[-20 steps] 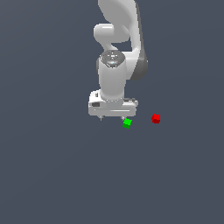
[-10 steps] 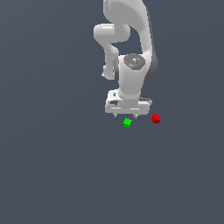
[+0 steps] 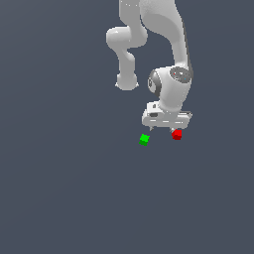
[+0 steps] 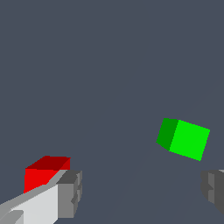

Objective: Stack the red cube on top of the green cube.

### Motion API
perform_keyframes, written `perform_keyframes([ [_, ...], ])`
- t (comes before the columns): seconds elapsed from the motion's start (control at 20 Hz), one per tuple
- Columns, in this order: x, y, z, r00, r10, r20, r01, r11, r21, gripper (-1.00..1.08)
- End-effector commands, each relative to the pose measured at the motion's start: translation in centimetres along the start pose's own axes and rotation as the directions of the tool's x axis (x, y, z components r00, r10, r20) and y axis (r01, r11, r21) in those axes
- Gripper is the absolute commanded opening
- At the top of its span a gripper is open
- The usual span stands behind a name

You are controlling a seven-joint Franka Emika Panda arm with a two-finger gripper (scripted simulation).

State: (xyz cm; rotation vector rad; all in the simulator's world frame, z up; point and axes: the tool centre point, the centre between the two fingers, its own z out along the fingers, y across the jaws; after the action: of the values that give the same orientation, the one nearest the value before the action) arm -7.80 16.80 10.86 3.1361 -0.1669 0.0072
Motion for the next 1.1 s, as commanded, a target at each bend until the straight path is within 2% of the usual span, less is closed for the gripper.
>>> perform_keyframes([
  [0.0,-1.2,-2.3,0.9,1.000,0.013,0.001,-0.013,1.000,0.000,1.00],
  [0.3,-3.1,-6.8,2.5,0.999,0.035,0.003,-0.035,0.999,0.001,1.00],
  [0.55,-4.0,-9.3,3.4,0.999,0.047,0.004,-0.047,0.999,0.001,1.00],
  [0.8,-4.4,-10.5,3.8,0.999,0.053,0.005,-0.053,0.999,0.001,1.00],
  [1.05,-4.4,-10.5,3.9,0.999,0.051,0.005,-0.051,0.999,0.001,1.00],
])
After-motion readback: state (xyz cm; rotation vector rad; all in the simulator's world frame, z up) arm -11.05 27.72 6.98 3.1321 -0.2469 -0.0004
